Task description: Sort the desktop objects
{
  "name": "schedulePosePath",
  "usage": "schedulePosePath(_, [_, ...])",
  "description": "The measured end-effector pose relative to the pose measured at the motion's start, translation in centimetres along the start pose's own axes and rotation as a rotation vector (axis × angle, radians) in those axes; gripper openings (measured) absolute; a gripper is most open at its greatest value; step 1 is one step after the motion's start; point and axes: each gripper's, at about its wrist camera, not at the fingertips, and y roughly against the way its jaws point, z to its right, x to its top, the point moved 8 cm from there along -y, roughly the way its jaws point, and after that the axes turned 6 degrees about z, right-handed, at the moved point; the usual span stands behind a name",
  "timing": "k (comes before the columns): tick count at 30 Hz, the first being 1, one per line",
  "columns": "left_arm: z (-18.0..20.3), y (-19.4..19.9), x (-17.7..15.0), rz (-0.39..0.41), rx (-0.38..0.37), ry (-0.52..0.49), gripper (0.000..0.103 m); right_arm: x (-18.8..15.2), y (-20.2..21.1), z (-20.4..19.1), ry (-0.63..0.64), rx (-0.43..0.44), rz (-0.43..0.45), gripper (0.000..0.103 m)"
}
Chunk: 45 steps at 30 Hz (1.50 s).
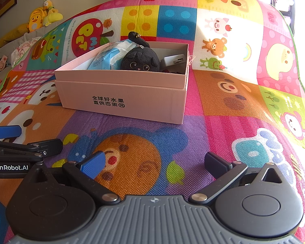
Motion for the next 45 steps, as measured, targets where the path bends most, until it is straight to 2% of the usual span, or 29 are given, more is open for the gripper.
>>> schedulePosePath(25, [-0.06,0.00,0.06,0.000,0.000,0.000,0.103,-0.01,-0.02,0.02,0.001,0.000,0.000,0.103])
schedulePosePath(30, [-0.08,0.15,0.07,-0.002,-0.025,0.010,0.103,0.01,-0.02,0.06,0.000,0.000,0.000,0.103])
schedulePosePath(36, [-0.21,0.48,-0.12,-0.065,-0.056,-0.031,0.103,0.02,-0.04,0.05,0.000,0.000,0.000,0.103])
schedulePosePath(45, [-0.52,0.78,-0.23,-0.035,-0.074,-0.014,0.103,0.05,-0.06,0.02,0.000,0.000,0.000,0.103])
